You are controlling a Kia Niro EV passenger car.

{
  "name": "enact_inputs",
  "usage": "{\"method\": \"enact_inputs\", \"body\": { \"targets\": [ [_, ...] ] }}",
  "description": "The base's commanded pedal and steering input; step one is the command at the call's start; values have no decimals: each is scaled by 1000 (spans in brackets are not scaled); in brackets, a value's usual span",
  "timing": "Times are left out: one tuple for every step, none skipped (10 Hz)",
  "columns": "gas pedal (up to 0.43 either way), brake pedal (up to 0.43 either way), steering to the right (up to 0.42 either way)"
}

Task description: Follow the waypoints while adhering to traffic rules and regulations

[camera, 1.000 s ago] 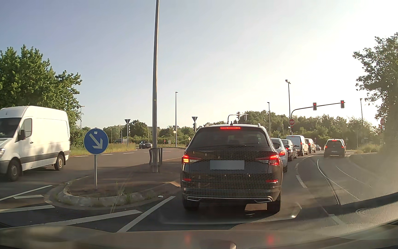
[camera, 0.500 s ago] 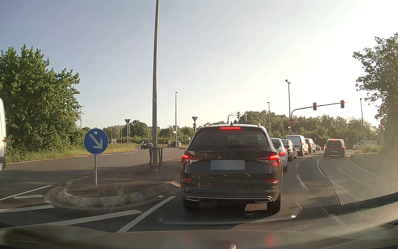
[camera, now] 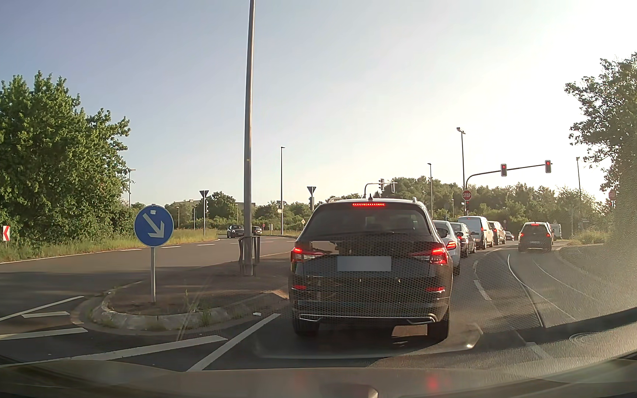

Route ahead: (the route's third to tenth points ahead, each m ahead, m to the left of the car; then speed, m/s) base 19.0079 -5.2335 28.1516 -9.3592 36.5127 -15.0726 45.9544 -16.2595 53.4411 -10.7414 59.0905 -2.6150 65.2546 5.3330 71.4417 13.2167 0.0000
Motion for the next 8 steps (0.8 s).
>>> {"method": "enact_inputs", "body": {
  "targets": [
    [0,439,52],
    [0,439,52],
    [0,439,52],
    [0,439,52],
    [0,439,52],
    [0,439,52],
    [0,439,52],
    [0,439,52]
  ]
}}
